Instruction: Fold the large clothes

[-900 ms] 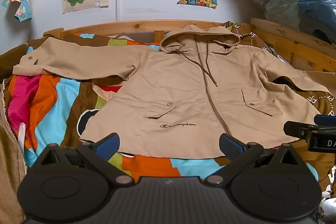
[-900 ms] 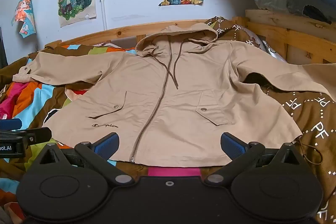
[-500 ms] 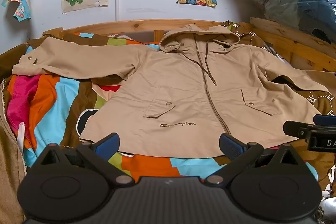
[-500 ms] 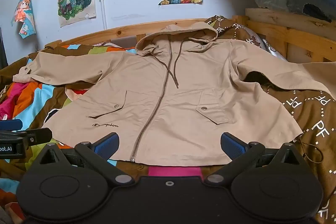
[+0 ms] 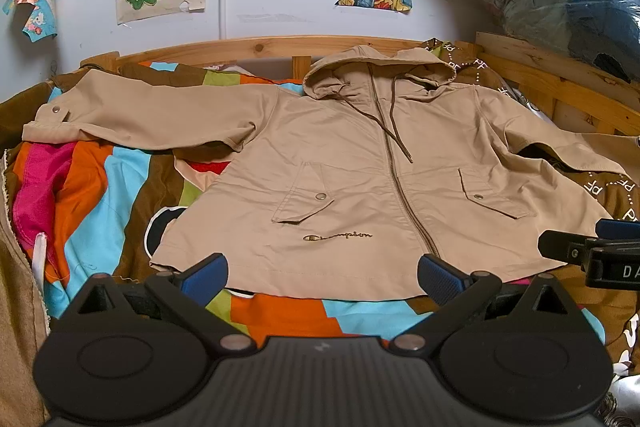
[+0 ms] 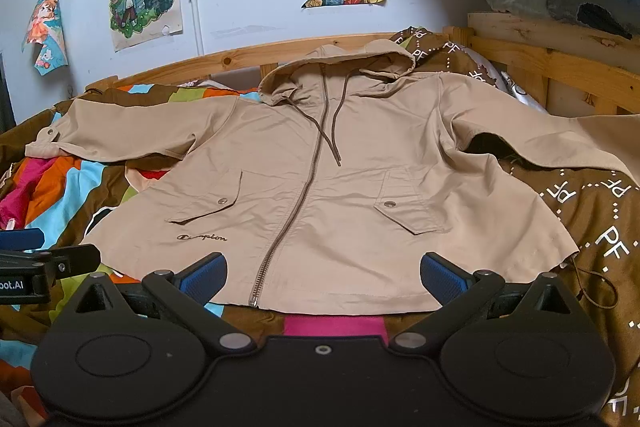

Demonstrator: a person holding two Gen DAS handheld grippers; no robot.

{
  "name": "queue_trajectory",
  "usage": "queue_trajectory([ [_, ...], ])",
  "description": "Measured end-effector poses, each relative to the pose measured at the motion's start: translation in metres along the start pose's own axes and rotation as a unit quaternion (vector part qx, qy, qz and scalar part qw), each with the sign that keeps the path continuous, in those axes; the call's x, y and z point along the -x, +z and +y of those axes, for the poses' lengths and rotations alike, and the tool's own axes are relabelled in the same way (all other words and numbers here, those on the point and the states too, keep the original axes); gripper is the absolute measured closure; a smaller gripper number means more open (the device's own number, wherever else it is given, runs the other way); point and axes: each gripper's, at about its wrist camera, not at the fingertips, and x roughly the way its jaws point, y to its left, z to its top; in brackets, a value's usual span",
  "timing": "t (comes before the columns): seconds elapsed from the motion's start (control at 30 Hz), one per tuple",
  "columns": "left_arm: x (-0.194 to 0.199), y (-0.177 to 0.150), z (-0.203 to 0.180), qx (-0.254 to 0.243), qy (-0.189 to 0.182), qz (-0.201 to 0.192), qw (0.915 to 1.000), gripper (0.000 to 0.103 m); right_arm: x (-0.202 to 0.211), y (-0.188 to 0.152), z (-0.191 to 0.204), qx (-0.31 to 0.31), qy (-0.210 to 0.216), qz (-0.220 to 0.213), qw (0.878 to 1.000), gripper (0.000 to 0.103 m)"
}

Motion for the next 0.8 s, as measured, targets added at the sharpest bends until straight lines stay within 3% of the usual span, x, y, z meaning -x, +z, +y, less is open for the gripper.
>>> queue_trajectory([
  [0.8,-0.0001,0.0000,0.0000,0.000,0.000,0.001,1.0000,0.001,-0.0006,0.0006,-0.0004,-0.002,0.001,0.002,1.000,0.001],
])
